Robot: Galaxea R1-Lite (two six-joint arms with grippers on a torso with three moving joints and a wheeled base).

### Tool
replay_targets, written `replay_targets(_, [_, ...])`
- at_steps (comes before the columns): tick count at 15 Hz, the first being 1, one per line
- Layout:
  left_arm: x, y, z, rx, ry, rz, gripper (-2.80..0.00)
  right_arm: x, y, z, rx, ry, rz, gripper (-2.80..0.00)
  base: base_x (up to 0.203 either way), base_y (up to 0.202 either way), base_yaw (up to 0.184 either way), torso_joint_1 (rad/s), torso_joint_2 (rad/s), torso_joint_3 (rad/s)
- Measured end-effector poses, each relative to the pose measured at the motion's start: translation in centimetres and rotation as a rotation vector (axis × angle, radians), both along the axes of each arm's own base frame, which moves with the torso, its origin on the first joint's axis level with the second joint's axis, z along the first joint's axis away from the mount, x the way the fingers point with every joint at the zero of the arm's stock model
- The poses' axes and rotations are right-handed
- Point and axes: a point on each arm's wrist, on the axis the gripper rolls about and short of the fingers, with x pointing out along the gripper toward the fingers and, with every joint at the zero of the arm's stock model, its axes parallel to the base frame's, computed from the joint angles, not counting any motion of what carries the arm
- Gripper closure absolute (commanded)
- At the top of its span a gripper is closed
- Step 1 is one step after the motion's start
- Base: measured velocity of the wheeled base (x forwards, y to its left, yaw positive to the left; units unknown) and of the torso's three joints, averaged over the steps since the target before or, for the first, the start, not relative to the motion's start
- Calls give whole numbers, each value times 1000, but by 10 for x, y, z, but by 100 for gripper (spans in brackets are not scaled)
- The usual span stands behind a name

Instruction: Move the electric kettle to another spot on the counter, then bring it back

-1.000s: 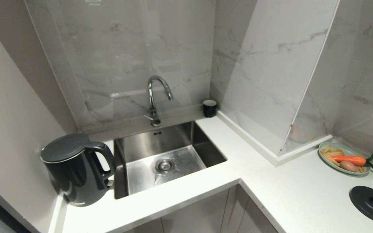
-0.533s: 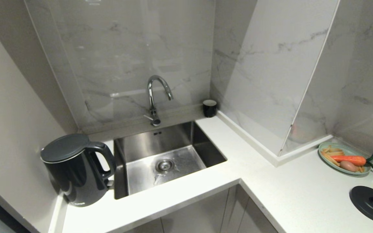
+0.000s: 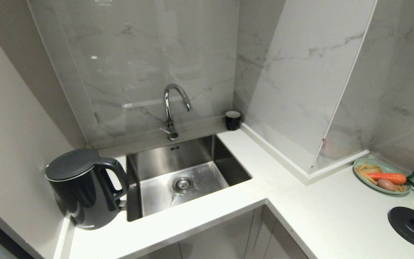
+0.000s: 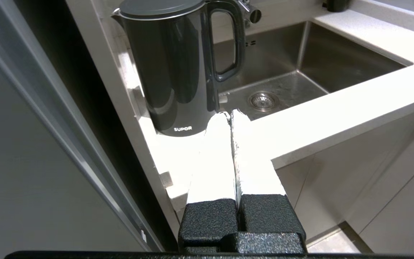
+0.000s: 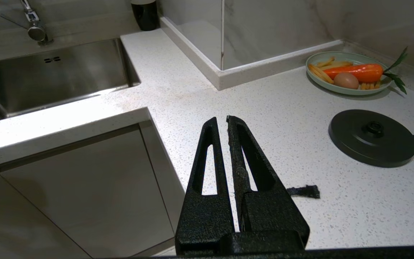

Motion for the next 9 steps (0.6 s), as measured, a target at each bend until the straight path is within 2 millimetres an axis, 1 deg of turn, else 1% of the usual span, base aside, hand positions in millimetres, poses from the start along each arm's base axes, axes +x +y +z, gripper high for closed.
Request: replay_targets(9, [0, 0, -1, -1, 8, -15, 0, 0, 0, 0, 3, 0, -1, 0, 0, 0, 0, 0, 0, 0])
